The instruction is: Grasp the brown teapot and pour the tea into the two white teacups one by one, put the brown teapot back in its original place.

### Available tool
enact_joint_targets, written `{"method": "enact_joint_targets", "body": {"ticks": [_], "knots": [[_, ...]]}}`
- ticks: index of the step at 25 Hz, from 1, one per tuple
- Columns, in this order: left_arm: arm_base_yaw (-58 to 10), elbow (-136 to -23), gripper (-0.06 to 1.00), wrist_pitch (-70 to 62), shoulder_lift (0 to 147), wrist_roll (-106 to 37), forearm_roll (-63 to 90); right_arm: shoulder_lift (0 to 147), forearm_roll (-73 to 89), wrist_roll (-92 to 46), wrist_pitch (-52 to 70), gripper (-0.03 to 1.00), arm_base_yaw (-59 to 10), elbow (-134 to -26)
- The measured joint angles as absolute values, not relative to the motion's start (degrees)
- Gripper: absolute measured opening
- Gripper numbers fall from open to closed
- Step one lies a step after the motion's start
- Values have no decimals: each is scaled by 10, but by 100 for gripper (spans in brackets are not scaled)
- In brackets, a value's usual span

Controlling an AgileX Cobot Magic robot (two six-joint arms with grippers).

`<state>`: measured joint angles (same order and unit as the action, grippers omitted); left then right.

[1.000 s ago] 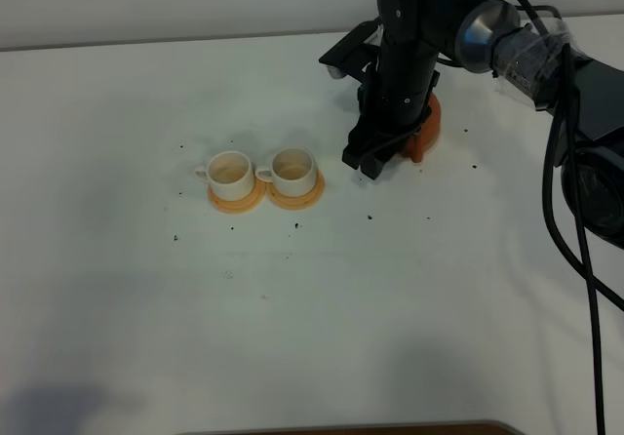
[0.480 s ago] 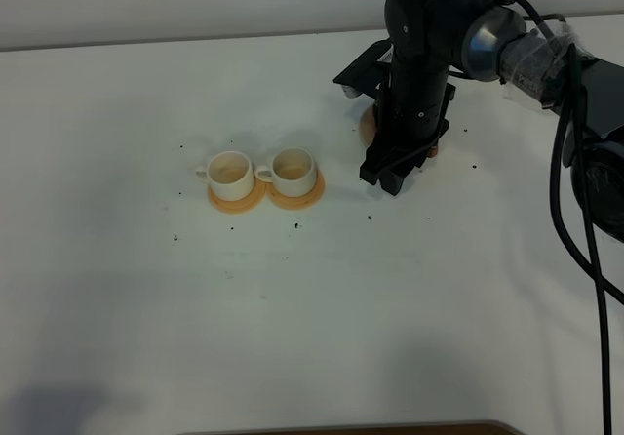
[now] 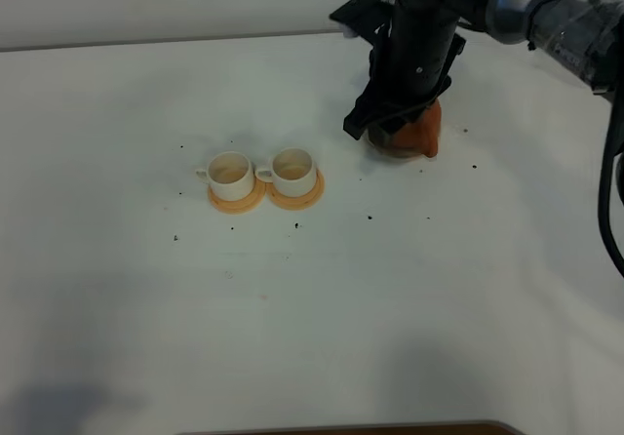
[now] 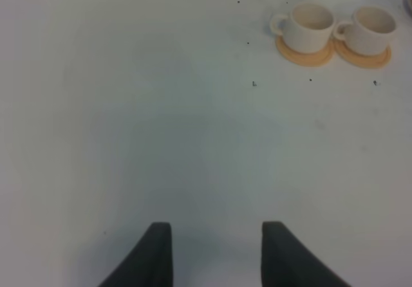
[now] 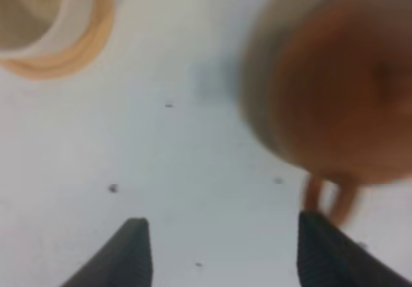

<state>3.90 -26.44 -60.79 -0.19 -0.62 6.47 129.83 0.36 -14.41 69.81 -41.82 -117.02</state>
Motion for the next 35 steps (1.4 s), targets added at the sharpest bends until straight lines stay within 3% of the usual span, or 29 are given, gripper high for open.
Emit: {"method": "enact_joint_targets", "body": {"ticks": [16, 35], "knots": [[39, -264, 37, -608, -2, -7, 65, 1352, 4, -58, 699, 51, -378, -1198], [39, -264, 37, -608, -2, -7, 65, 1379, -33, -75, 700, 45, -368, -1227]]}}
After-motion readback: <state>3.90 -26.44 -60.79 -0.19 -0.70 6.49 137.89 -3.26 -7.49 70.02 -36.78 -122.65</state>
